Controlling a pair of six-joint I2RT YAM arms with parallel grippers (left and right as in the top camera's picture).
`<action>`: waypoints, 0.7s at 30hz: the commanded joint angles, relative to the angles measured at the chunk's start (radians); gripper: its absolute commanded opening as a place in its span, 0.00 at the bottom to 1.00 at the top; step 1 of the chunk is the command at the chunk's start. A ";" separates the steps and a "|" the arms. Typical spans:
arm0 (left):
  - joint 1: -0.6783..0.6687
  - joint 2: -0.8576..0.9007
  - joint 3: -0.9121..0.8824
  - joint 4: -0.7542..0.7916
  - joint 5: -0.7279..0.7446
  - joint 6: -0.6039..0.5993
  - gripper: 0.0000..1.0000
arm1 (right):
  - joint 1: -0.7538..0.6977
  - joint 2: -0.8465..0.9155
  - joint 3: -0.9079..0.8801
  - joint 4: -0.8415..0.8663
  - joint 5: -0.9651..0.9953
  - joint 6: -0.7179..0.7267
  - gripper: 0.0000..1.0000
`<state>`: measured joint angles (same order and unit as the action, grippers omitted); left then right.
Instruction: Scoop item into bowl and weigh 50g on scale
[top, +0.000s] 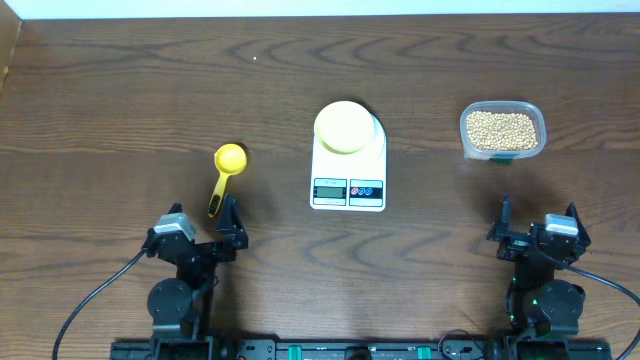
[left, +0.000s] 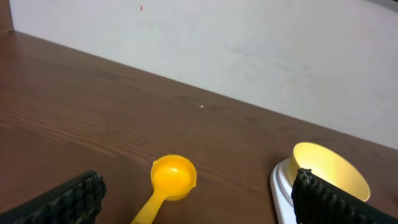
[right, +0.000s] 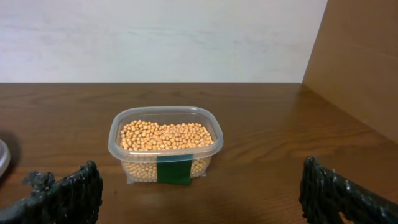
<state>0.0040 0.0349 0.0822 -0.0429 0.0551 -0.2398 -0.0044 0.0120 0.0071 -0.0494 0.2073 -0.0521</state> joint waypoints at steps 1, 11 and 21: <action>0.004 0.031 0.058 0.003 -0.004 -0.010 0.98 | 0.005 -0.003 -0.002 -0.003 0.011 -0.009 0.99; 0.006 0.222 0.212 0.025 -0.092 -0.009 0.97 | 0.005 -0.003 -0.002 -0.003 0.011 -0.008 0.99; 0.014 0.579 0.504 0.021 -0.093 -0.007 0.97 | 0.005 -0.003 -0.002 -0.003 0.011 -0.009 0.99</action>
<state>0.0124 0.5297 0.4973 -0.0204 -0.0227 -0.2398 -0.0044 0.0124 0.0071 -0.0490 0.2070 -0.0521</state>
